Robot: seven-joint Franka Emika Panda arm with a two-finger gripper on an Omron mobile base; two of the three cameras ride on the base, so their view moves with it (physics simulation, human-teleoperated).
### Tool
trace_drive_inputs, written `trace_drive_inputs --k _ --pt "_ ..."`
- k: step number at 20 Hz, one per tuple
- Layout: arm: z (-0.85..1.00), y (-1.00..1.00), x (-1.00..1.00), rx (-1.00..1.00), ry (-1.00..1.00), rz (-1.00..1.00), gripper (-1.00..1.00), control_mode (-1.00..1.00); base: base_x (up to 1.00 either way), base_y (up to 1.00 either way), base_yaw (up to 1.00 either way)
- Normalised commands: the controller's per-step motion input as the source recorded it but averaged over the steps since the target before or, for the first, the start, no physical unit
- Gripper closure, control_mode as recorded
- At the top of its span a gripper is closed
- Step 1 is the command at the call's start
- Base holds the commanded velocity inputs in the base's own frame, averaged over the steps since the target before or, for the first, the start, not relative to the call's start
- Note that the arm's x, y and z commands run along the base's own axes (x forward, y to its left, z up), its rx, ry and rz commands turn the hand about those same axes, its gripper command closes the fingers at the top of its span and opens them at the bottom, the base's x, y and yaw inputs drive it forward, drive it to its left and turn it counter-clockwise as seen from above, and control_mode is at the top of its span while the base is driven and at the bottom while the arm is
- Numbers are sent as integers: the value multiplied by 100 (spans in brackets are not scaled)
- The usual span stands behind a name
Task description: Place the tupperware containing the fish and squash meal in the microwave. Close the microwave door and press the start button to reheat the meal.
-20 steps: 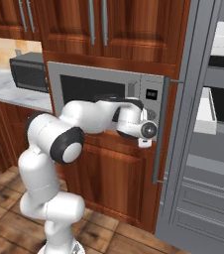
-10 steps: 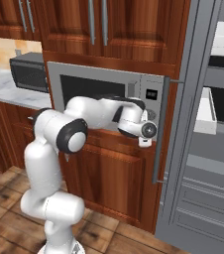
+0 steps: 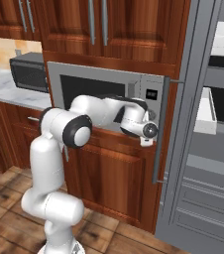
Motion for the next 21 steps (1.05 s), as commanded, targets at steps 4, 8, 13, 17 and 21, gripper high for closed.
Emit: trace_drive_inputs --k 4,8,13,17,21 --pt "-5 -11 35 0 0 0 100 -100 0 0 0" --pt "0 -8 36 0 0 0 100 -100 0 0 0" --pt "0 0 43 0 0 -6 100 -100 0 0 0" --pt "0 -1 43 0 0 -9 100 -100 0 0 0" --pt "0 -9 45 0 0 -9 100 -100 0 0 0"
